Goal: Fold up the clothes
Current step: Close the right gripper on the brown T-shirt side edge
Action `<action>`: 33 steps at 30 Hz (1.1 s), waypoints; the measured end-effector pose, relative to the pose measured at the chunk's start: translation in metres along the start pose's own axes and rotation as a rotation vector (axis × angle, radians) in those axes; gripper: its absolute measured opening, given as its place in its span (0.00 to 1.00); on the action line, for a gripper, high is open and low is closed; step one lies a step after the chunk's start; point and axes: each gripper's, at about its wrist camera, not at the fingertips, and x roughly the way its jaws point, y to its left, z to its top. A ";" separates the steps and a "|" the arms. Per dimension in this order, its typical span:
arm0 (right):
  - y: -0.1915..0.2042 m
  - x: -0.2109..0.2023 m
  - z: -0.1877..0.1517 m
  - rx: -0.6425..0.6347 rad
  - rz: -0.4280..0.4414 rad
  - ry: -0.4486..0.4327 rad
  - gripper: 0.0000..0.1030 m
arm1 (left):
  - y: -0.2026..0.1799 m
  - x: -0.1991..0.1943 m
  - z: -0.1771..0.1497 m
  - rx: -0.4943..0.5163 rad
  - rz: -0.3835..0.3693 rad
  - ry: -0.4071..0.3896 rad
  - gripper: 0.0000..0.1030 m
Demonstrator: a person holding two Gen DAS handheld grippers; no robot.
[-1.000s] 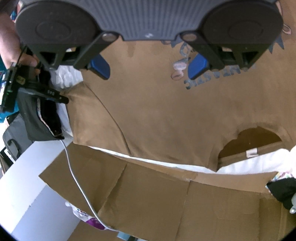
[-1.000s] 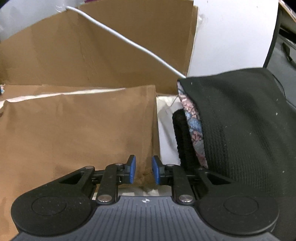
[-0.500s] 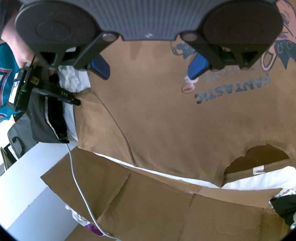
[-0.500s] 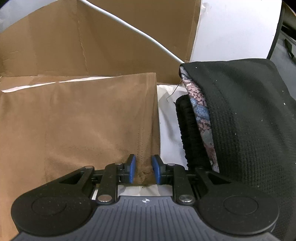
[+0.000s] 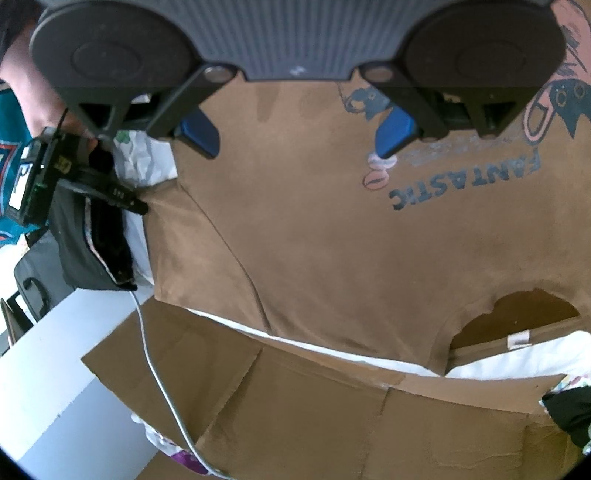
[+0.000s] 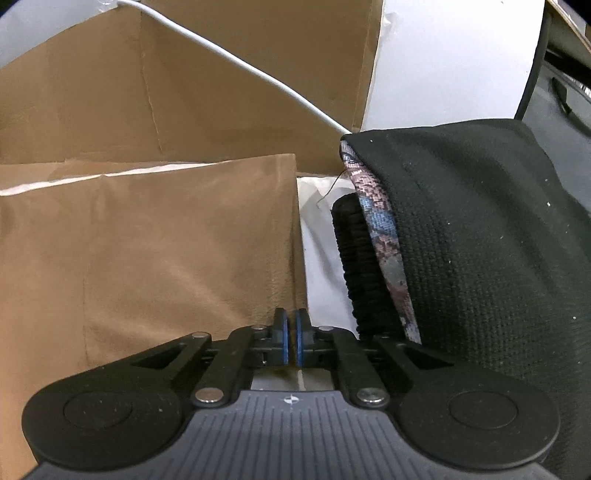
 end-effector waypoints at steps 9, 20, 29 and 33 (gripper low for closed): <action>0.006 -0.003 -0.001 -0.068 -0.068 0.014 0.01 | -0.001 0.003 0.000 0.004 0.000 0.008 0.90; 0.016 -0.029 0.005 -0.104 0.010 -0.097 0.06 | -0.005 0.009 -0.003 0.018 0.001 0.017 0.90; 0.019 0.004 0.006 -0.090 0.106 -0.009 0.05 | -0.010 0.011 -0.009 0.043 0.001 0.019 0.90; 0.024 0.003 0.004 -0.143 0.033 -0.017 0.05 | -0.010 0.014 -0.011 0.037 0.006 0.025 0.90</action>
